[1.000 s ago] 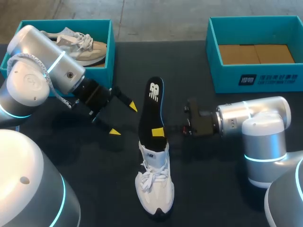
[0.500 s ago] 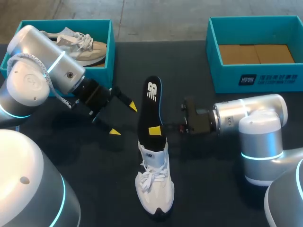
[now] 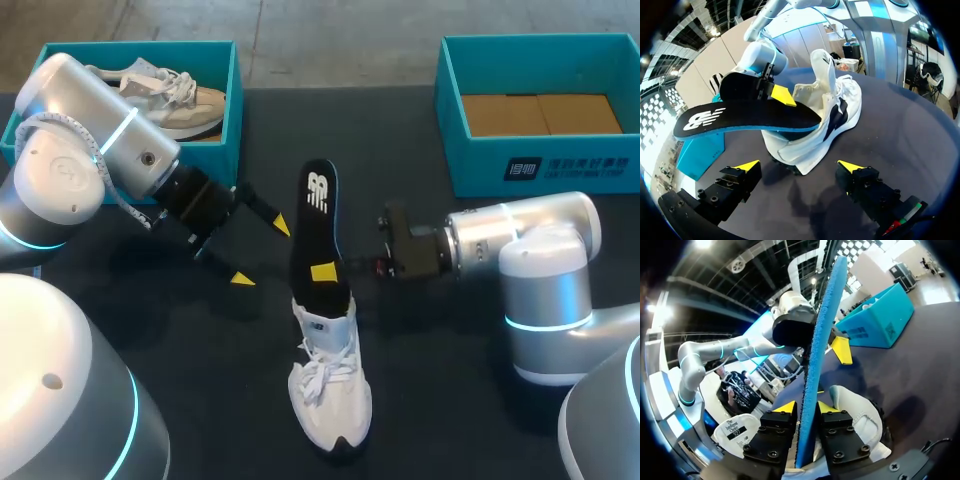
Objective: Take the shoe out of the shoebox, open the shoe tongue, remove and reinsert the insole, then place the shoe into the shoebox
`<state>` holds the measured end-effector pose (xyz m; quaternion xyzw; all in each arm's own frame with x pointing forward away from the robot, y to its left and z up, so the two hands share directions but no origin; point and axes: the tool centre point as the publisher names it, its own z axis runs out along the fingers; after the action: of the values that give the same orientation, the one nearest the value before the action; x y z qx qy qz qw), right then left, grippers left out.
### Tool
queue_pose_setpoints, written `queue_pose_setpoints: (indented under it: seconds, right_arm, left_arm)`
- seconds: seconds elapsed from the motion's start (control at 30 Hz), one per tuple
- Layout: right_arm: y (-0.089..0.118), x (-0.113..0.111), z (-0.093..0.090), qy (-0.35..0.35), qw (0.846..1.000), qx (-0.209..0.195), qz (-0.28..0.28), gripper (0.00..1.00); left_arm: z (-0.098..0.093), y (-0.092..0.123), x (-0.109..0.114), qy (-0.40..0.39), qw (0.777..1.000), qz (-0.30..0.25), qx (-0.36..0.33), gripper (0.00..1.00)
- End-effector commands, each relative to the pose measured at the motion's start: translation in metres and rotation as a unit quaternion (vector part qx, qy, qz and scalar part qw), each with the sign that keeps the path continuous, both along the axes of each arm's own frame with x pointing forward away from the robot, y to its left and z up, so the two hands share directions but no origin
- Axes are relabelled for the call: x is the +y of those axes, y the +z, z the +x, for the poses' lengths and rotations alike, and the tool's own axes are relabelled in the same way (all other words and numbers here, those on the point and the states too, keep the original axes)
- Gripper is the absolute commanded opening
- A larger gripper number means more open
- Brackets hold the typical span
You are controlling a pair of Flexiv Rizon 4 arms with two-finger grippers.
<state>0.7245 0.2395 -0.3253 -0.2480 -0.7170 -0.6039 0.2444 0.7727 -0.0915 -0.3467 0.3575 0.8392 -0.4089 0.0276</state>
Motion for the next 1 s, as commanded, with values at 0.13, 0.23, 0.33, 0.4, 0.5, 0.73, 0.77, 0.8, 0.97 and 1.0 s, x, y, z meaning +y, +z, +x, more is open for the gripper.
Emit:
queue_pose_setpoints:
  seconds: [0.13, 0.23, 0.33, 0.4, 0.5, 0.73, 0.77, 0.8, 0.97, 1.0]
  right_arm:
    - [-0.0012, 0.0002, -0.005, -0.003, 1.0, 0.003, 0.0, 0.29]
    - [-0.0007, 0.0017, -0.0062, 0.0, 1.0, 0.002, -0.001, 0.27]
    - [-0.0006, 0.0023, -0.0064, 0.003, 1.0, 0.0, -0.001, 0.21]
    - [0.0001, 0.0028, -0.0069, 0.004, 1.0, -0.002, 0.0, 0.2]
    - [0.0012, 0.0033, -0.0072, 0.006, 1.0, -0.004, 0.0, 0.19]
    - [0.0025, 0.0046, -0.0054, 0.017, 1.0, -0.006, -0.003, 0.0]
    - [0.0023, 0.0045, -0.0049, 0.019, 1.0, -0.004, -0.004, 0.0]
    - [0.002, 0.0042, -0.0044, 0.022, 1.0, -0.002, -0.005, 0.0]
    - [0.0008, 0.0004, -0.0049, 0.031, 1.0, 0.002, -0.004, 0.0]
    - [0.0004, -0.0002, -0.0052, 0.032, 0.999, 0.005, -0.005, 0.0]
  left_arm:
    - [0.0001, -0.0001, -0.0004, 0.0, 1.0, 0.002, 0.0, 1.0]
    - [0.0001, -0.0001, -0.0004, 0.0, 1.0, 0.002, 0.0, 1.0]
    - [0.0001, -0.0001, -0.0004, 0.0, 1.0, 0.002, 0.0, 1.0]
    - [0.0001, -0.0001, -0.0004, 0.0, 1.0, 0.002, 0.0, 1.0]
    - [0.0001, -0.0001, -0.0004, 0.0, 1.0, 0.002, 0.0, 1.0]
    - [0.0001, -0.0001, -0.0004, 0.0, 1.0, 0.002, 0.0, 1.0]
    - [0.0001, -0.0001, -0.0004, 0.0, 1.0, 0.002, 0.0, 1.0]
    - [0.0001, -0.0001, -0.0004, 0.0, 1.0, 0.002, 0.0, 1.0]
    - [0.0001, -0.0001, -0.0004, 0.0, 1.0, 0.002, 0.0, 1.0]
    - [0.0001, -0.0001, -0.0004, 0.0, 1.0, 0.002, 0.0, 1.0]
